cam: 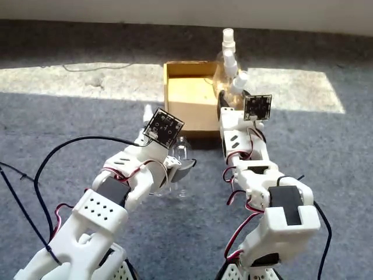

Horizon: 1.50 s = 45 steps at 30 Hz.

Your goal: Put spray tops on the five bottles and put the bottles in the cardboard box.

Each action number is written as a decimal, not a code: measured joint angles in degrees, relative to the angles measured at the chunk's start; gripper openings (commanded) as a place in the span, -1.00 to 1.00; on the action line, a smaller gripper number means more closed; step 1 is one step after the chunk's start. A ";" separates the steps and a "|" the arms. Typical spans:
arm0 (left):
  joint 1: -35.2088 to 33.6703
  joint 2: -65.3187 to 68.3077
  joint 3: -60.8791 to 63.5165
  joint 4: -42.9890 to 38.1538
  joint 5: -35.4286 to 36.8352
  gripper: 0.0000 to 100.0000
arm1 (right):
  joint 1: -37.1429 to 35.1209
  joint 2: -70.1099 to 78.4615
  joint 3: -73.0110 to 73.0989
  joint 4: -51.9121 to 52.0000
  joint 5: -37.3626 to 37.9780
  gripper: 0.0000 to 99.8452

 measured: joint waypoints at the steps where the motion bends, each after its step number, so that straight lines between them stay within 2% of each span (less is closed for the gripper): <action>1: 0.00 0.00 0.00 0.00 0.00 -0.43 | 0.00 0.00 0.00 0.00 0.00 -0.82; 18: 0.00 0.00 0.00 -0.09 0.00 -0.43 | -0.09 0.00 0.00 0.00 0.00 -0.77; 21: 0.00 0.00 0.00 -0.09 0.00 -0.43 | -0.09 0.00 0.00 0.00 0.18 -0.67; 25: 0.00 0.00 0.00 -0.09 0.00 -0.43 | -0.18 0.00 0.00 0.00 4.48 -0.54; 45: 0.00 0.00 0.00 -0.09 0.00 -0.43 | 0.00 0.09 0.00 0.00 6.07 -0.53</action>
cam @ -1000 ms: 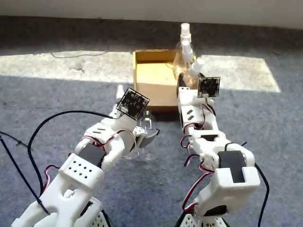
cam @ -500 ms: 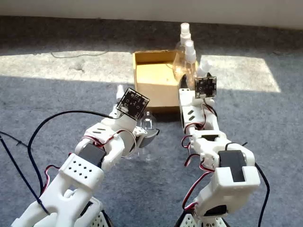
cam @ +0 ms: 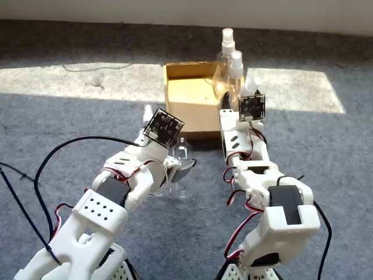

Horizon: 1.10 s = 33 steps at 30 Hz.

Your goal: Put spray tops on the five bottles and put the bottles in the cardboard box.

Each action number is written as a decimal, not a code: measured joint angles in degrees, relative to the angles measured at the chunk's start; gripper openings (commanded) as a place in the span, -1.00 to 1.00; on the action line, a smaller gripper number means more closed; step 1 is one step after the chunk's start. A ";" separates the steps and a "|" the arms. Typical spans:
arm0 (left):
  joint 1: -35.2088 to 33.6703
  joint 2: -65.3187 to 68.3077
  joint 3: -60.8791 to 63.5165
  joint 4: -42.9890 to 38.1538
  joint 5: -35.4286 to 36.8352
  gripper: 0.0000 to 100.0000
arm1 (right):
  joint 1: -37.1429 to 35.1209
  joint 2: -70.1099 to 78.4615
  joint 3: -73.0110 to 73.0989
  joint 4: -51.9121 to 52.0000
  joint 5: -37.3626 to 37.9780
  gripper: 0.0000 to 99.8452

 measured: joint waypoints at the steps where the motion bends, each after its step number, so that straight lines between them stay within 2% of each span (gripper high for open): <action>1: 0.00 0.00 0.00 0.00 0.00 -0.43 | 0.00 0.00 0.00 0.00 0.00 -0.53; 8: 0.00 0.00 0.00 0.00 0.00 -0.43 | 0.00 0.00 0.00 0.00 2.64 -0.53; 14: 0.00 0.00 0.00 0.00 0.00 -0.43 | 0.00 0.00 0.00 0.00 3.16 -0.37; 30: 0.00 0.00 0.00 0.00 0.00 -0.43 | 0.00 -0.09 0.00 0.35 3.16 -0.37; 33: 0.00 0.00 0.00 0.00 0.00 -0.43 | 0.00 -3.16 0.00 5.19 3.16 -0.37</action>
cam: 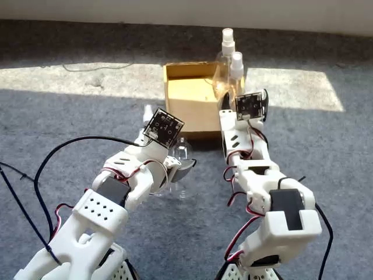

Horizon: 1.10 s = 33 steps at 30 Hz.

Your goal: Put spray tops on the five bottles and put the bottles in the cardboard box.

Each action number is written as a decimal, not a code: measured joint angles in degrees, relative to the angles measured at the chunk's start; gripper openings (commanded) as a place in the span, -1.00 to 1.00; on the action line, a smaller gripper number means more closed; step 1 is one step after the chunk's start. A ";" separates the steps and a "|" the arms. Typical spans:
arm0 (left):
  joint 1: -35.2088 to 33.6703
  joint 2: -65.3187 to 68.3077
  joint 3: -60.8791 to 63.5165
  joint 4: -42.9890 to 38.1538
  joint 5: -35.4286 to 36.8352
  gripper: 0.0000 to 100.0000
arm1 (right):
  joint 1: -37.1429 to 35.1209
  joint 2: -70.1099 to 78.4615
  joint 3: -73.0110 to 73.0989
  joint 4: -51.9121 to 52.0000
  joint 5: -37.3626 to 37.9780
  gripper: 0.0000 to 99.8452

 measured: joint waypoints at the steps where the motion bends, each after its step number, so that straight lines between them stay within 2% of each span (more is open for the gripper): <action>1: 0.00 0.00 0.00 0.00 0.00 -0.43 | 0.00 -1.67 0.00 1.76 0.00 -0.37; 7: 0.00 0.00 0.00 0.00 0.00 -0.43 | 0.00 -9.58 0.00 9.23 0.00 -0.37; 15: 0.00 0.00 0.00 0.00 0.00 -0.43 | 0.00 -11.34 -0.18 11.34 0.00 -0.37; 33: 0.00 0.00 0.00 0.00 0.00 -0.43 | 0.00 -11.34 -17.93 32.18 0.00 -0.37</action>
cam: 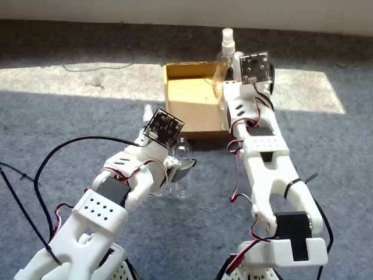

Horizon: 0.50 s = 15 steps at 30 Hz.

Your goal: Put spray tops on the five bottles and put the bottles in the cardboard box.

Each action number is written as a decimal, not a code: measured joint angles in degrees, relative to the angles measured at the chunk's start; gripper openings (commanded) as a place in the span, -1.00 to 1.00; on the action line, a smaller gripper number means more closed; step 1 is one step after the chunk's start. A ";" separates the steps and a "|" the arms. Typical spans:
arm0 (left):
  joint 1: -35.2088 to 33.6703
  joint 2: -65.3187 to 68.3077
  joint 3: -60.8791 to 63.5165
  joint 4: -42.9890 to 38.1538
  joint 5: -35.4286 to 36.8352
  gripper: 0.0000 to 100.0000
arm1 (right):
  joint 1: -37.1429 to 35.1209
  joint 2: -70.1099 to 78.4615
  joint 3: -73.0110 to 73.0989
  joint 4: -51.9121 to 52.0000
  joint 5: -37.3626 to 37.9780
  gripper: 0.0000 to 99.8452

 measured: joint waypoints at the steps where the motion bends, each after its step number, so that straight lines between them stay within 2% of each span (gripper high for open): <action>1: 0.00 0.00 0.00 0.00 0.00 -0.43 | 0.00 0.00 -0.70 0.88 0.00 -0.37; 15: 0.00 0.00 0.00 0.00 0.00 -0.43 | 0.00 0.09 -8.88 9.85 0.00 -0.37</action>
